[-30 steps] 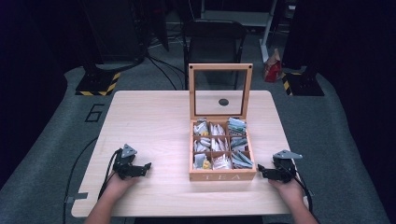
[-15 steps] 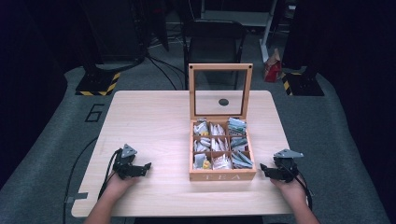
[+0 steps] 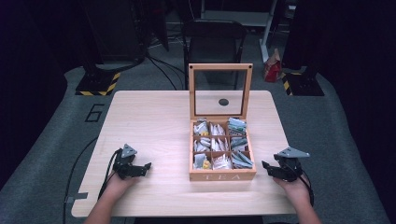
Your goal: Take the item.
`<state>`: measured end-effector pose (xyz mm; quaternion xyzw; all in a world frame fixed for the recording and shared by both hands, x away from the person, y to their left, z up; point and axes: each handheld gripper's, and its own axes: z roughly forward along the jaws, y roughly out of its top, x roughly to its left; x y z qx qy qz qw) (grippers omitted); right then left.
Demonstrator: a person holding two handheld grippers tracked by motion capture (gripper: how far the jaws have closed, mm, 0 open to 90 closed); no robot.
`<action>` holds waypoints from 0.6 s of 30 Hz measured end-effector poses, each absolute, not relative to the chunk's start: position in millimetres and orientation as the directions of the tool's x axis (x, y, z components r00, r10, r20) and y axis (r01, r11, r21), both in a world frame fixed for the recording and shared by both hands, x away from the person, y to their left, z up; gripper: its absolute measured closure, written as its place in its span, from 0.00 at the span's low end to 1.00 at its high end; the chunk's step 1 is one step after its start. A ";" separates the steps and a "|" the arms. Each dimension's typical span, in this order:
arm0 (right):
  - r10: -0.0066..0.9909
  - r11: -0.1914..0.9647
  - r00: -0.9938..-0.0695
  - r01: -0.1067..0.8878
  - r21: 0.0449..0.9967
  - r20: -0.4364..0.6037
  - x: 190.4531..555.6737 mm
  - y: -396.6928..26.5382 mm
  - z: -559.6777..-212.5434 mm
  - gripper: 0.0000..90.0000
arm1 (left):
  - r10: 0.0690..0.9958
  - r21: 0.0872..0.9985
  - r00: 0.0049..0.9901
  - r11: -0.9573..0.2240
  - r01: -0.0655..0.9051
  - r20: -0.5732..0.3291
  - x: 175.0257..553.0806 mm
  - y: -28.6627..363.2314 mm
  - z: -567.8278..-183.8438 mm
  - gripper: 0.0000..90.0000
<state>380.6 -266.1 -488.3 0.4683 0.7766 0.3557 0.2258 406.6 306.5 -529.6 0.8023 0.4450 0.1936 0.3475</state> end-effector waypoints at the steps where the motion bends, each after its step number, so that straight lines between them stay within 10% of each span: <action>1: 0.892 0.303 -0.453 0.569 0.765 -0.017 379.9 -266.6 -487.2 0.42 | 0.849 0.730 0.529 -0.362 0.580 0.001 406.6 306.5 -529.6 0.10; 18: 0.866 0.308 -0.500 0.538 0.785 0.003 372.9 -262.3 -468.8 0.46 | 0.849 0.731 0.529 -0.362 0.579 0.002 406.6 306.5 -529.6 0.10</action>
